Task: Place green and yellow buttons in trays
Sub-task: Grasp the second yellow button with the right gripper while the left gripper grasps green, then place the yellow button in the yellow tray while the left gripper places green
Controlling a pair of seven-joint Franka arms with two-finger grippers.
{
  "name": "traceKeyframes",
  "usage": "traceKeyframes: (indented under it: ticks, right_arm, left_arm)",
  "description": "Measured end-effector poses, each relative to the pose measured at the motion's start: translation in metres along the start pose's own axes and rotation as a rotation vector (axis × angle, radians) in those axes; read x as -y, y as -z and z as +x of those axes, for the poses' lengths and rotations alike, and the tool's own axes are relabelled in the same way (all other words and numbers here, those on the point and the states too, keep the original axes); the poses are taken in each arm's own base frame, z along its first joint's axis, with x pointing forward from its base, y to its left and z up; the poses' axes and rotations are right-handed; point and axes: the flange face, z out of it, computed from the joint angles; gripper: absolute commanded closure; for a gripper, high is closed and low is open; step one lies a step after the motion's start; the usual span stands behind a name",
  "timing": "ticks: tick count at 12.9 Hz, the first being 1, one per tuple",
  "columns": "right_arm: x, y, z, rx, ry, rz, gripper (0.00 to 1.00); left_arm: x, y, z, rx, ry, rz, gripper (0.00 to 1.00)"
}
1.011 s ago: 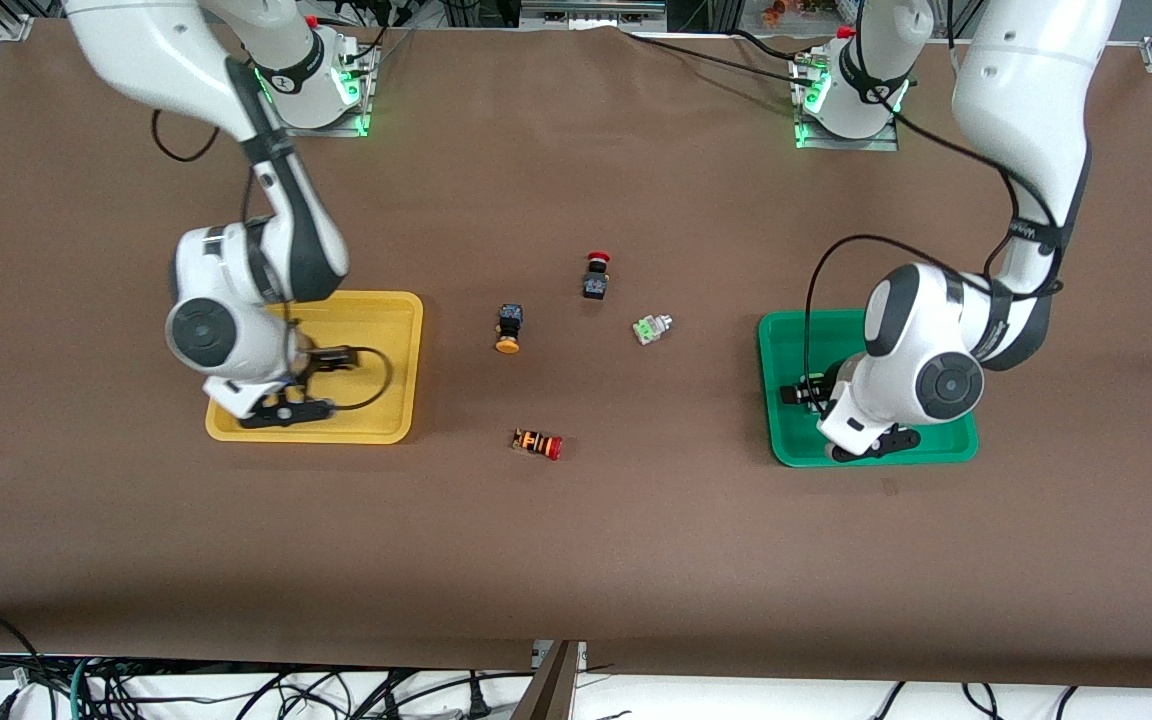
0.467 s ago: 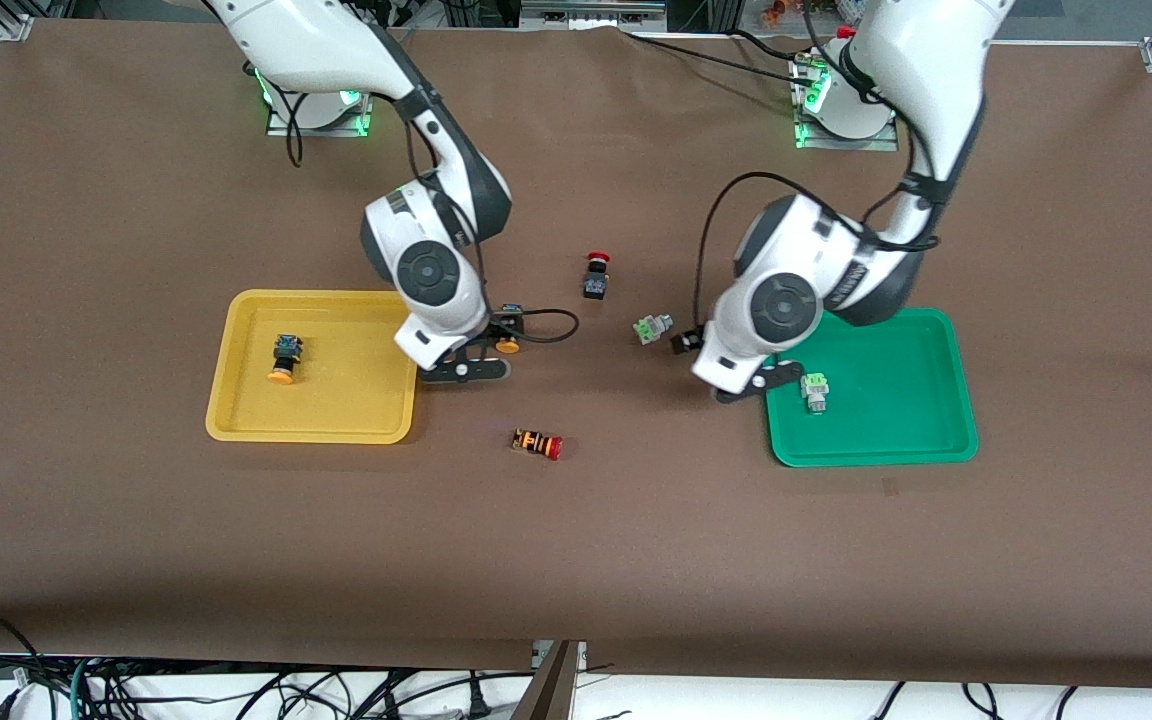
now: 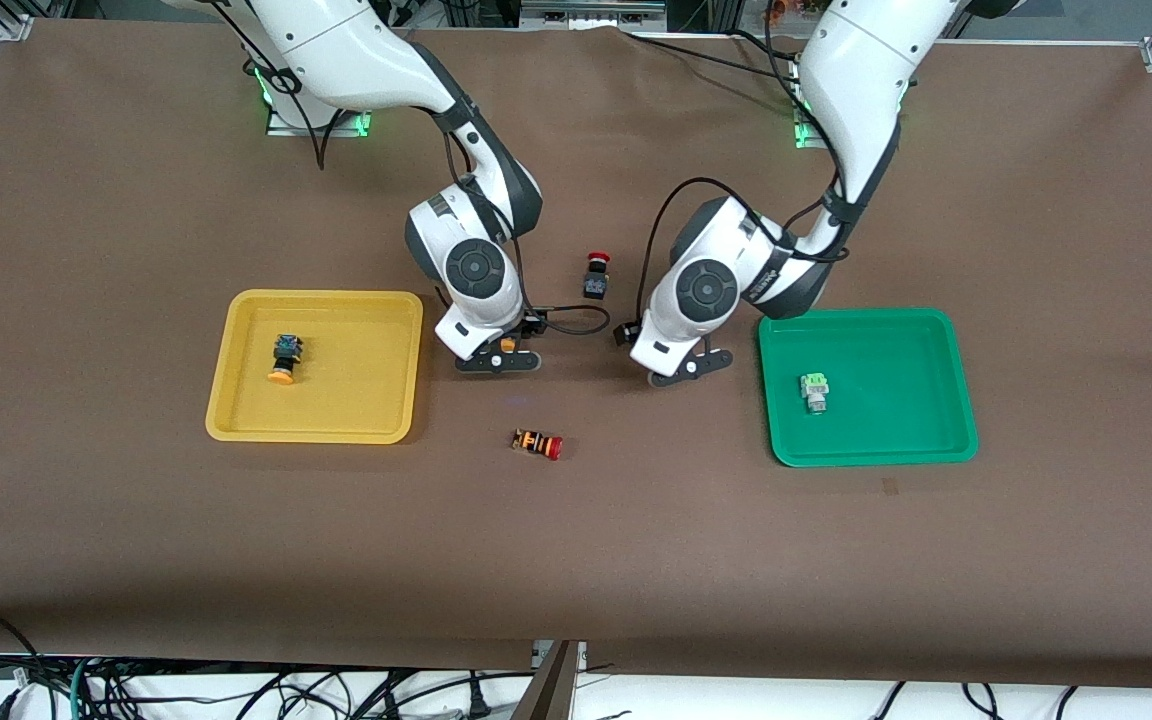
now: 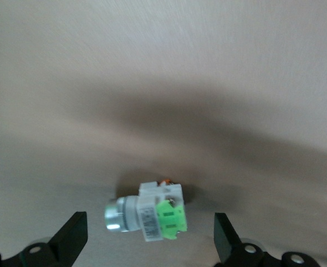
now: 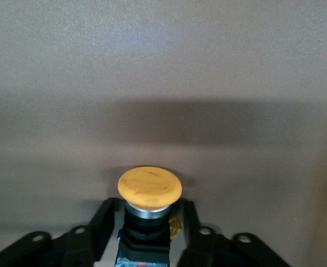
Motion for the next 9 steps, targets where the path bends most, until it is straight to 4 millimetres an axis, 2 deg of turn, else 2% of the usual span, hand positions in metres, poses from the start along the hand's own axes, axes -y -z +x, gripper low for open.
traceKeyframes:
  ticks: [2,3,4,5,6,7,8,9]
  right_arm:
    - [-0.003,0.006,0.005,-0.004,-0.005,-0.001,1.0]
    - [-0.011,0.015,0.013,-0.002,-0.004,-0.007,1.0]
    - [-0.031,0.031,0.026,0.008,0.011,-0.014,1.0]
    - [-0.061,0.048,0.044,0.023,0.043,-0.016,1.0]
    - [-0.1,0.061,0.061,0.04,0.081,-0.012,1.0]
    - [-0.143,0.069,0.078,0.052,0.11,-0.004,1.0]
    - [-0.184,0.07,0.091,0.065,0.133,0.005,1.0]
    - [-0.217,0.065,0.098,0.077,0.144,0.011,0.44]
  left_arm:
    - [0.002,-0.019,-0.006,-0.009,0.006,-0.004,0.0]
    - [0.005,-0.026,-0.007,-0.008,0.009,-0.001,0.0]
    - [0.008,-0.03,-0.008,-0.006,0.011,0.003,0.0]
    - [0.009,-0.031,-0.007,-0.005,0.012,0.005,0.33]
    - [0.009,-0.031,-0.007,-0.005,0.014,0.006,0.73]
    - [0.009,-0.031,-0.007,-0.005,0.015,0.006,0.92]
    - [0.009,-0.03,-0.007,-0.007,0.021,0.003,1.0]
    - [0.007,-0.027,-0.008,-0.012,0.027,-0.003,1.0]
